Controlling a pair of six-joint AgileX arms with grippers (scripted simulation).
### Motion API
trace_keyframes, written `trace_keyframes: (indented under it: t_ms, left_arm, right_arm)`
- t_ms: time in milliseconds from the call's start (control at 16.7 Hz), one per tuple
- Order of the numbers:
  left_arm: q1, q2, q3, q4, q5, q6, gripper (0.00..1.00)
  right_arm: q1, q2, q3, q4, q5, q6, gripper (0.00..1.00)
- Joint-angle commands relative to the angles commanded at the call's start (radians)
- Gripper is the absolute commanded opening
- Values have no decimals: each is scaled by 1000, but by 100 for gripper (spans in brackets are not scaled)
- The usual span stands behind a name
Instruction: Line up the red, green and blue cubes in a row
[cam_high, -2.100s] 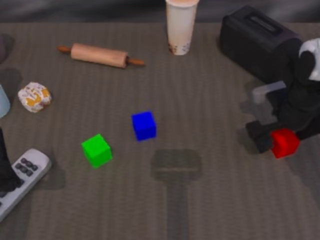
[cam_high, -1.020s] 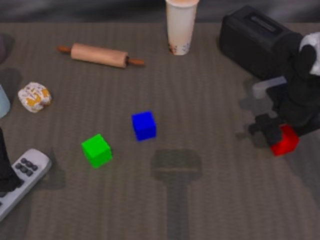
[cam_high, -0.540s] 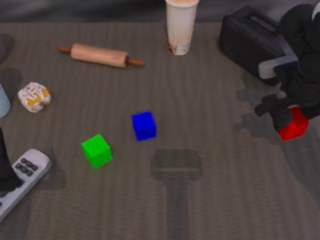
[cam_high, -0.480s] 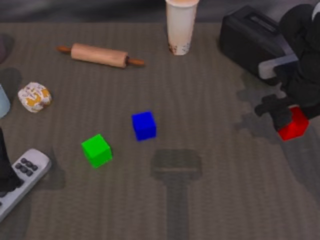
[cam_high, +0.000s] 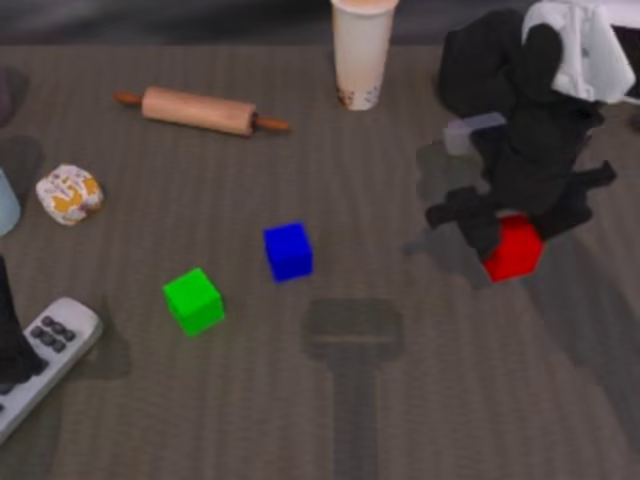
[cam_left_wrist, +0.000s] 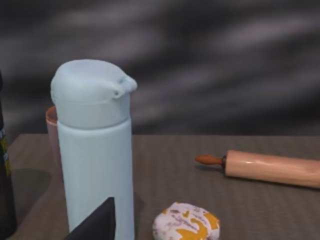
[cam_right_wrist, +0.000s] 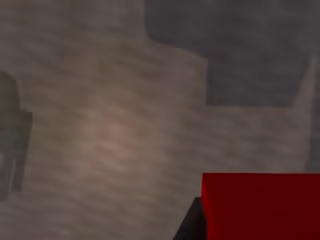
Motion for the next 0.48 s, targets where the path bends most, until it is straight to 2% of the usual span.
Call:
trace_keyframes:
  t_ms: [480]
  left_arm:
    - [0,0,0,0,0,0,100]
  right_arm:
    - [422,162,277,-147,14,635,0]
